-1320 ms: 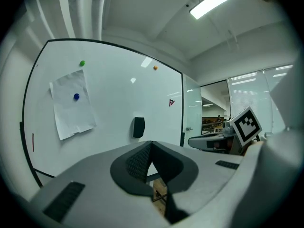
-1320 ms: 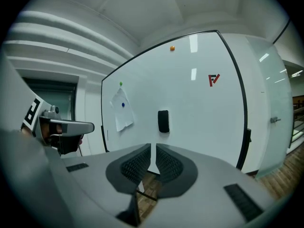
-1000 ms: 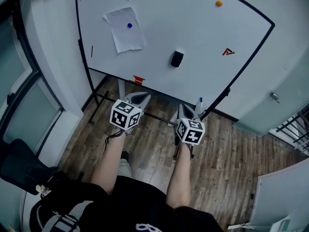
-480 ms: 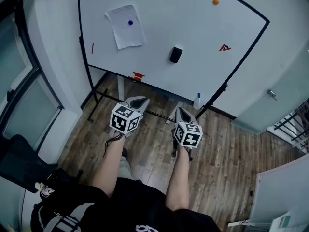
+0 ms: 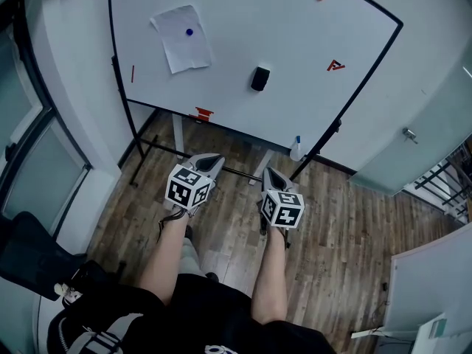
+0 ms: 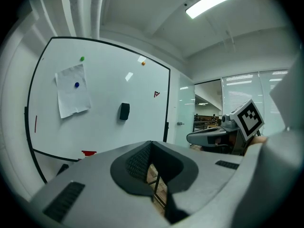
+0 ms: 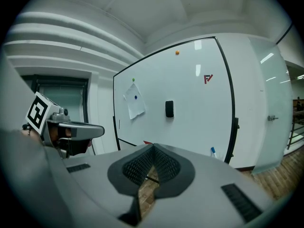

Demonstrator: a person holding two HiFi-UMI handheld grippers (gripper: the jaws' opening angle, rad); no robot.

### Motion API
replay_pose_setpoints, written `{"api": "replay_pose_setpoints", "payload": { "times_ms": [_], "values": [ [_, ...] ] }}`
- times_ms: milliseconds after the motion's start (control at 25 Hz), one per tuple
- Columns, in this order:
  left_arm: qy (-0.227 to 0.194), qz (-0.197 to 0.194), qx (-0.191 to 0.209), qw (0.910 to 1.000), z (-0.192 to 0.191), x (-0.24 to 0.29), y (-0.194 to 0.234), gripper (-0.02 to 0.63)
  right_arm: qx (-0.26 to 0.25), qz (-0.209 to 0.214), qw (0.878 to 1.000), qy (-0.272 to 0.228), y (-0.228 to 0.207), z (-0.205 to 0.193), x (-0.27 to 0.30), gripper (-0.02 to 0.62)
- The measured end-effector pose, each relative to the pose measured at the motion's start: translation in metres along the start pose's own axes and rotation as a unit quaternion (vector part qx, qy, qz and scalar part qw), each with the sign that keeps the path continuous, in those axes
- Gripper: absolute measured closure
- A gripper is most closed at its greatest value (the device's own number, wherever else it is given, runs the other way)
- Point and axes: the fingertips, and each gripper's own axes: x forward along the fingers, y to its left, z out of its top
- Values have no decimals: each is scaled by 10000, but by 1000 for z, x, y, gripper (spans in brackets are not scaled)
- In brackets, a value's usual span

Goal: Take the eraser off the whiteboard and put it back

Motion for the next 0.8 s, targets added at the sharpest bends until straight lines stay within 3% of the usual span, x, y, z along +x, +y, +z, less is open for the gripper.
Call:
{"api": "replay_pose_setpoints", "payload": {
  "times_ms": [800],
  "values": [
    [215,-96,164,9996,-8,14,-12,588,82,-45,10000,17,-8,-13,2,571]
  ]
}}
